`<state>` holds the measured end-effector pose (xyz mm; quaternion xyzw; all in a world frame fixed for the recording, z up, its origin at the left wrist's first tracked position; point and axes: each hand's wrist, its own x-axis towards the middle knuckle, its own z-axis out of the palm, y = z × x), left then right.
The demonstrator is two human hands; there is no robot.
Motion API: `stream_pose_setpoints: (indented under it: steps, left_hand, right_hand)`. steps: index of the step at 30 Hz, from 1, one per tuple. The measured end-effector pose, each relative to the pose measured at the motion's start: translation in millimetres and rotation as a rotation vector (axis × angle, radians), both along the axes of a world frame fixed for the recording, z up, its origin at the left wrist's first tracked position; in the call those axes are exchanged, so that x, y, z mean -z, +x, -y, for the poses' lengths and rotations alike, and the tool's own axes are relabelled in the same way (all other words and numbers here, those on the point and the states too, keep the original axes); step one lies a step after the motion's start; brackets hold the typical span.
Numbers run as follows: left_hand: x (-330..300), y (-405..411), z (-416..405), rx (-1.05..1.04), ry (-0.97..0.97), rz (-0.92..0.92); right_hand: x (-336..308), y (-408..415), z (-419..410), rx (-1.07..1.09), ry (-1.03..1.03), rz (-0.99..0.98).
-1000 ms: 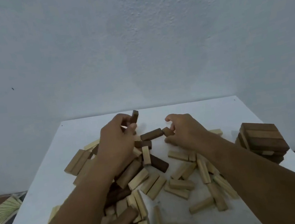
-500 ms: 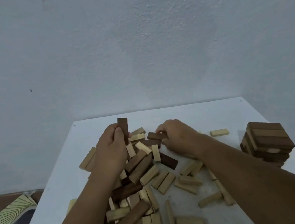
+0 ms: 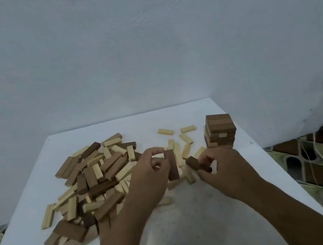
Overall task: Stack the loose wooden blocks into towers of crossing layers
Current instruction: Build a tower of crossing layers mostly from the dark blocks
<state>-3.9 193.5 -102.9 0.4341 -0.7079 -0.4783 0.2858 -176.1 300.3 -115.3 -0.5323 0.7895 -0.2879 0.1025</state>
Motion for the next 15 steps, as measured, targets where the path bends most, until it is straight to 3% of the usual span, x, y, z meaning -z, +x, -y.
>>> stream_pose_setpoints:
  steps: [3, 6, 10, 15]
  left_hand:
    - [12, -13, -33, 0.100, -0.003, 0.065]
    - [25, -22, -55, 0.145, -0.142, 0.204]
    - [31, -26, -69, 0.153, -0.262, 0.286]
    - [33, -28, -71, 0.146, -0.366, 0.349]
  right_hand:
    - [10, -4, -43, 0.061, 0.079, 0.023]
    - [18, -4, -63, 0.039, 0.114, 0.060]
    - [12, -9, -66, 0.106, 0.019, 0.142]
    - [6, -15, -49, 0.054, 0.114, 0.110]
